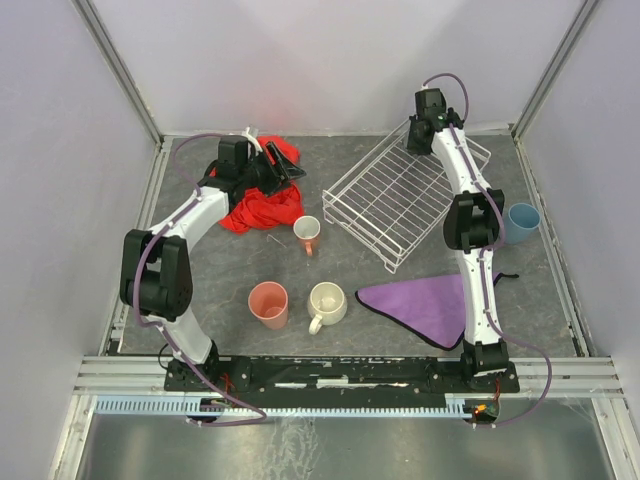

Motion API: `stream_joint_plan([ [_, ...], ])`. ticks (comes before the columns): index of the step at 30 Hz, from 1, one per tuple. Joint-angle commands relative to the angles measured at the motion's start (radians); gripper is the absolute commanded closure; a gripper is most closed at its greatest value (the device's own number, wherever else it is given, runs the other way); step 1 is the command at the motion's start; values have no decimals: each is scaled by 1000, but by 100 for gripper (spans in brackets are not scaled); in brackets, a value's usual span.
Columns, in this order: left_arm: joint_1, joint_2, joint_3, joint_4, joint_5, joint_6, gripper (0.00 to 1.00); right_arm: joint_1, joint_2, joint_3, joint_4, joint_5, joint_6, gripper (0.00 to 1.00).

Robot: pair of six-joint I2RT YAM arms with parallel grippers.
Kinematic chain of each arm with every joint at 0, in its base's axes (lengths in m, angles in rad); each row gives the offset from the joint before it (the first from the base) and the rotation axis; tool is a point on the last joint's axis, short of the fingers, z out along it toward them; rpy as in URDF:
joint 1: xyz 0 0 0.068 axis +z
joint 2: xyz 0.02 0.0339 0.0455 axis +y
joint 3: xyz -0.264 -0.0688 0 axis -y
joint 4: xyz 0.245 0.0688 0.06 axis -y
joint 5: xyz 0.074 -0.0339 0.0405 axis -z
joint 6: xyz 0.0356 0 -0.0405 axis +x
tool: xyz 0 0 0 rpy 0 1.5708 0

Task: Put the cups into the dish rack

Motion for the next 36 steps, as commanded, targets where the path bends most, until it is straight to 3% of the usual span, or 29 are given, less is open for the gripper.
stream_joint_plan([
  [1,6,3,44,7,26,49,34,-5,21,54,57,-23,-25,99],
  [6,7,3,42,3,22,54,34,-3,25,48,69,-35,-62,98],
  [10,7,8,42,7,23,49,34,1,20,42,70,-37,-91,90],
  [13,6,9,40,11,25,44,34,1,16,33,69,-50,-94,68],
  [20,6,-6,20,17,24,44,34,6,-3,18,68,-41,-97,47],
  [24,7,-26,6,-15,11,75,34,10,-31,-35,86,-16,-91,41],
  [36,6,-207,-114,-226,-100,226,37,10,-250,-268,154,-5,-50,35],
])
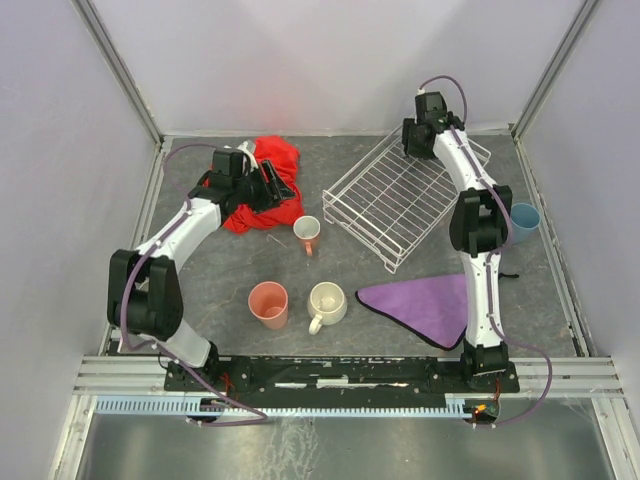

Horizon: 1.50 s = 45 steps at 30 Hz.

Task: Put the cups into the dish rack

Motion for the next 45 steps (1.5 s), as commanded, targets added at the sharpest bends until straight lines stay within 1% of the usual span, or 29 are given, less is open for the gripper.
stream_joint_plan([
  [1,2,-104,-30,-79,-67,107,37,5,-143,-55,56,12,22,35],
  [8,-26,-152,-67,-139,-123,171,41,17,-250,-182,87,8,30,34],
  [16,-83,-142,-82,-153,-187,204,41,17,-427,-303,107,-51,69,34],
  [22,-113,-105,-42,-172,-217,217,41,17,-512,-327,85,-63,57,34],
  [25,-135,-64,-15,-182,-247,226,41,16,-544,-347,83,-76,60,34],
  [31,-174,41,86,-226,-304,250,44,17,-591,-390,70,-132,78,33],
  [39,-218,152,193,-317,-375,276,52,17,-646,-460,86,-137,59,33],
  [45,-246,202,232,-345,-404,283,61,16,-649,-451,86,-159,78,33],
])
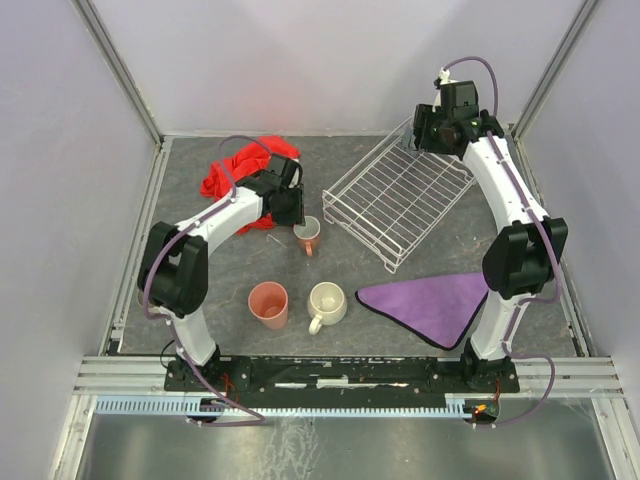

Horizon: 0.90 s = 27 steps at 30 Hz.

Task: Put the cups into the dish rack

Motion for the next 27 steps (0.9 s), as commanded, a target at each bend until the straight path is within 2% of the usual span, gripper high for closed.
stream_joint_plan([
  [1,-22,36,70,-42,-47,52,62,4,-67,19,29,-30,18,33],
  [4,-23,60,77,-61,-57,56,68,6,-73,21,25,-47,34,33],
  [6,-23,60,69,-62,-63,49,85,12,-79,21,16,-66,46,33],
  [8,-23,46,58,-57,-81,44,96,27,-89,18,6,-77,51,34],
  [13,-4,-19,56,-47,-82,70,97,74,-122,-3,-21,-157,67,33],
  [18,105,-157,1,34,81,26,97,80,-131,-4,-49,-411,191,31],
  [21,185,-267,-43,121,182,-27,97,82,-145,-6,-51,-511,290,30],
  [24,226,-341,-78,250,281,-115,97,82,-169,-50,42,-649,455,29],
  [27,247,-389,-148,451,362,-257,97,95,-199,-178,290,-795,730,30],
])
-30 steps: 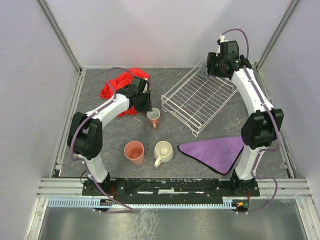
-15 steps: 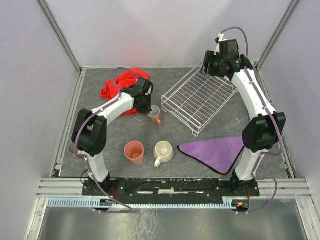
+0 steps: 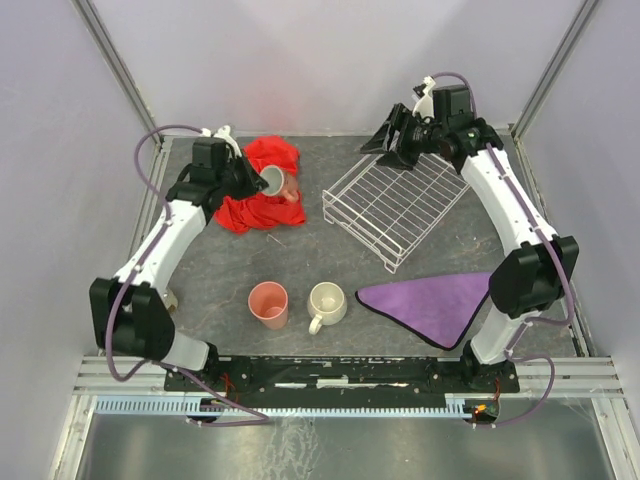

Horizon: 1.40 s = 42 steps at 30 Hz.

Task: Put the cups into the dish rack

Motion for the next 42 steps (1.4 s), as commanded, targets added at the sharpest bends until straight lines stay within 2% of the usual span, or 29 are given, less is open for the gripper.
stream_joint_plan([
  [1,9,-91,-73,407,224,-256,97,22,-79,-147,381,-285,450,30],
  [5,16,-51,-129,717,334,-475,97,75,-76,-274,775,-357,807,29],
  [8,16,-21,-173,933,376,-651,97,114,-60,-359,1046,-347,1030,29],
  [10,14,-15,-193,1021,382,-745,97,127,-50,-383,1141,-336,1108,29],
  [14,15,-18,-201,1050,376,-765,97,142,-41,-410,1224,-321,1176,28],
  [20,15,-43,-224,1078,363,-779,97,155,-41,-446,1259,-314,1210,28],
  [29,13,-61,-200,1006,369,-697,97,179,-20,-419,1235,-326,1202,30],
  [42,-5,-87,-154,863,390,-513,97,228,31,-388,1227,-291,1164,55],
])
